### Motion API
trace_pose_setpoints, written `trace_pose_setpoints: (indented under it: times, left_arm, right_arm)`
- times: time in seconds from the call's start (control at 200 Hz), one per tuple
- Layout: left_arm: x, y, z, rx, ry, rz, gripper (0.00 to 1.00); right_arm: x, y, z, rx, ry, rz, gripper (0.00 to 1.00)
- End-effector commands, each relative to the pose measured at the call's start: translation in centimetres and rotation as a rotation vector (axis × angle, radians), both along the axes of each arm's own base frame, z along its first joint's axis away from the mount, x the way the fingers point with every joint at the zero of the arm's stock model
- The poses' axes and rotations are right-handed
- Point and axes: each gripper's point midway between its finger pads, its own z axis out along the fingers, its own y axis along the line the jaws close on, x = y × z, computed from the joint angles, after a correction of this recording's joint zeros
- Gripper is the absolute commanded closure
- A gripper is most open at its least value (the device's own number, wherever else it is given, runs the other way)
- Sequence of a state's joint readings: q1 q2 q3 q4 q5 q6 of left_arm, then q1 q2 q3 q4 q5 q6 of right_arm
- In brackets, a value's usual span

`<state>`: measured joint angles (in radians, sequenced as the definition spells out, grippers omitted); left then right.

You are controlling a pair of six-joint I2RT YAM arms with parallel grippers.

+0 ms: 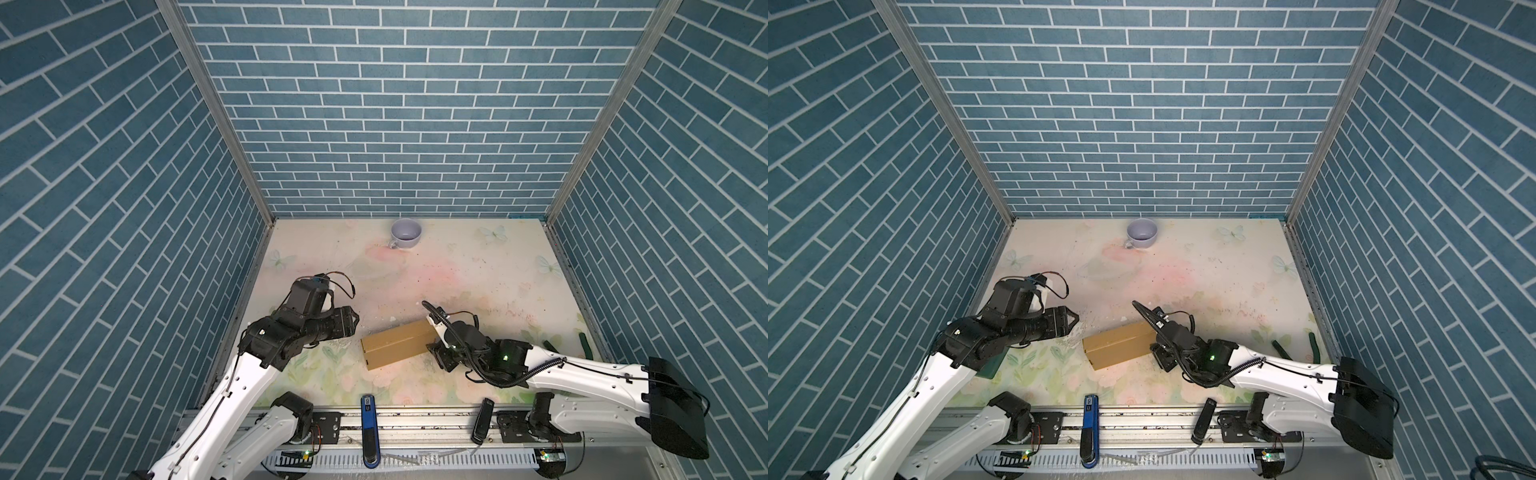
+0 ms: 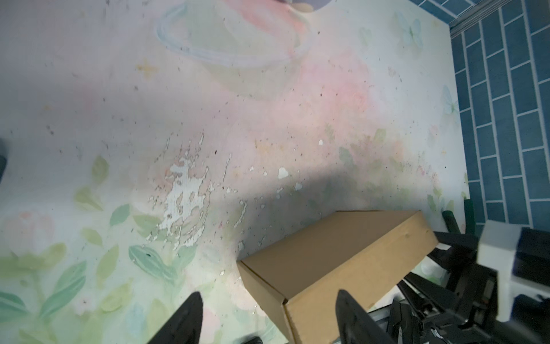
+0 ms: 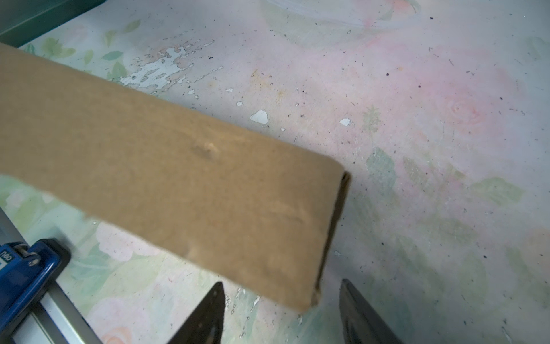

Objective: Fold the paper box

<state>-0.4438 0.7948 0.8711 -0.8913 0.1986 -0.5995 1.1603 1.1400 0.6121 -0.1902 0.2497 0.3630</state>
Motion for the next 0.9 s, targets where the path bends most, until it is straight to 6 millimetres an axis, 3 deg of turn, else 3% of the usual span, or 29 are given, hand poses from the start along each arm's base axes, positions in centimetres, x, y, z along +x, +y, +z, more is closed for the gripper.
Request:
trace_pose_setpoints:
  times: [0.0,0.21,0.895]
  left_arm:
    - [-1.4,-0.1,-1.1,-0.066,0.041,0.037,0.28]
    - [-2.7,-0.1,-1.6,-0.168,0.009,0.066,0.27]
    - [-2.1,-2.3,-3.7,-0.298,0.016,0.045,0.29]
  right_arm:
    - [-0.3,-0.4,0.6,0.017,0.018,-0.021,0.39]
    - [-0.3,-0.5,0.6,0.019,0.013,-0.03,0.39]
    - [-0.2,-0.2,0.3,0.007,0.025,-0.029,0.39]
